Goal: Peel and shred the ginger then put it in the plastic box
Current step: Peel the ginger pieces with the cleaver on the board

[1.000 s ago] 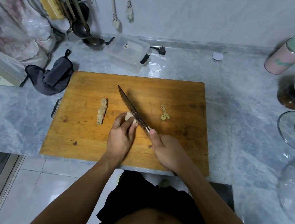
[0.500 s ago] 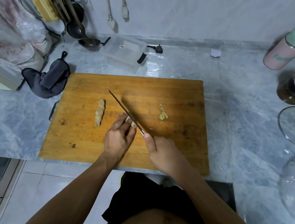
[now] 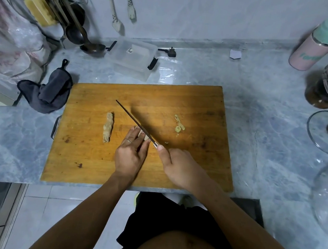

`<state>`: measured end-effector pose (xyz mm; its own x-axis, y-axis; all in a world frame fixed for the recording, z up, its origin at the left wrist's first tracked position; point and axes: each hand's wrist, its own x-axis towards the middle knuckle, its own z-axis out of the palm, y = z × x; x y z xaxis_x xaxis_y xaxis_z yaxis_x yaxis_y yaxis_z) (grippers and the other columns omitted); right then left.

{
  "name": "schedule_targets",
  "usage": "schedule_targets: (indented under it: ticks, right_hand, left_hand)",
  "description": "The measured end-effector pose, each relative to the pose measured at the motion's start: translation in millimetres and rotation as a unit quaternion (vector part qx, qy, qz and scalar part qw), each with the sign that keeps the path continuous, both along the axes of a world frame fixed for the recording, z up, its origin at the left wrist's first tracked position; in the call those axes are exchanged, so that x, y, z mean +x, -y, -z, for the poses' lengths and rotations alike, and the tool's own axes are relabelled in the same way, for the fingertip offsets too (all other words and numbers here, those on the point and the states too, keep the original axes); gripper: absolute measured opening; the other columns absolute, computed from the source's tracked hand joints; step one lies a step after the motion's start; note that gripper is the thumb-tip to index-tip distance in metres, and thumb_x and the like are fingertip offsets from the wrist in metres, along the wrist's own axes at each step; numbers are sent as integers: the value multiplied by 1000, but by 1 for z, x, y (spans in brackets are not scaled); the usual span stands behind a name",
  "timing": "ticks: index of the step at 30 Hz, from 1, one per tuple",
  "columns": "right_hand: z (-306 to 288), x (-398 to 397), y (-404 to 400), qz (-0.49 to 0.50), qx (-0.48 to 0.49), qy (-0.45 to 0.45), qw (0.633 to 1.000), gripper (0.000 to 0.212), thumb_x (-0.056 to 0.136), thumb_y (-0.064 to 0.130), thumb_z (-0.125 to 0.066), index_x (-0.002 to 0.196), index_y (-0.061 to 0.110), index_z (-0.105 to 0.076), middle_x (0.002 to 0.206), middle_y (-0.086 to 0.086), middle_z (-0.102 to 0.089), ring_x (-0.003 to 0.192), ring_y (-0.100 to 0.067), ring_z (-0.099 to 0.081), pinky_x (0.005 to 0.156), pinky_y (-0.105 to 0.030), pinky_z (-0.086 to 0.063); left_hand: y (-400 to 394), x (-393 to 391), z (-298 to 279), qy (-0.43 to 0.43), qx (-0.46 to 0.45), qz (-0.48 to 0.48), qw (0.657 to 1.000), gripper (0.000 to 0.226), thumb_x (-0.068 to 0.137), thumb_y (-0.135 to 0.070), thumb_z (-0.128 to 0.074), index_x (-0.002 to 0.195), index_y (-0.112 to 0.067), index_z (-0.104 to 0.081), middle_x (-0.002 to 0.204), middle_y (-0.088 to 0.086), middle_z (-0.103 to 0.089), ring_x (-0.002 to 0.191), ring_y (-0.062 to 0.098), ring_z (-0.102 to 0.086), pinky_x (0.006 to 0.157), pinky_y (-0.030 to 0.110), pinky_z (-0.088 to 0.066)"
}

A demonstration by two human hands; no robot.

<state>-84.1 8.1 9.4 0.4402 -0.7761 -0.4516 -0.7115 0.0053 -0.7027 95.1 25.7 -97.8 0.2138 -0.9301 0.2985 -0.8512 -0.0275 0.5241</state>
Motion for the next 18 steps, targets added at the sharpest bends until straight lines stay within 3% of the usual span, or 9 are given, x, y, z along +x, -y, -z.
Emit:
schedule_targets:
  ticks: [6, 10, 14, 18]
  right_hand:
    - [2, 5, 9, -9, -10, -1, 1000, 64, 104, 57, -17, 64, 18, -47, 68, -5, -51, 77, -25, -51, 71, -35, -41]
    - [3, 11, 12, -17, -10, 1, 1000, 64, 105, 56, -17, 63, 18, -46, 67, -4, -49, 80, -25, -49, 73, -34, -38]
    - [11, 2, 6, -6, -10, -10, 1000, 64, 103, 59, -16, 64, 19, -46, 70, -6, -53, 80, -27, -55, 76, -37, -46]
    - [7, 13, 15, -18, -19, -1, 1000, 64, 106, 52, -19, 60, 18, -47, 62, -2, -50, 68, -21, -52, 70, -31, -37]
  left_hand:
    - [0, 0, 0, 10, -8, 0, 1000, 44, 97, -38, -48, 119, -7, -72, 130, 9, -64, 131, 26, -53, 104, 31, -43]
    - [0, 0, 0, 8, -16, -2, 1000, 43, 97, -36, -49, 117, -7, -72, 129, 10, -65, 130, 26, -53, 103, 33, -46]
    - [1, -4, -2, 0, -25, -18, 1000, 42, 95, -36, -51, 116, -7, -73, 126, 11, -66, 127, 26, -56, 104, 26, -40]
    - [0, -5, -1, 6, -31, -15, 999, 40, 95, -32, -53, 115, -4, -73, 125, 14, -66, 125, 28, -57, 104, 28, -42]
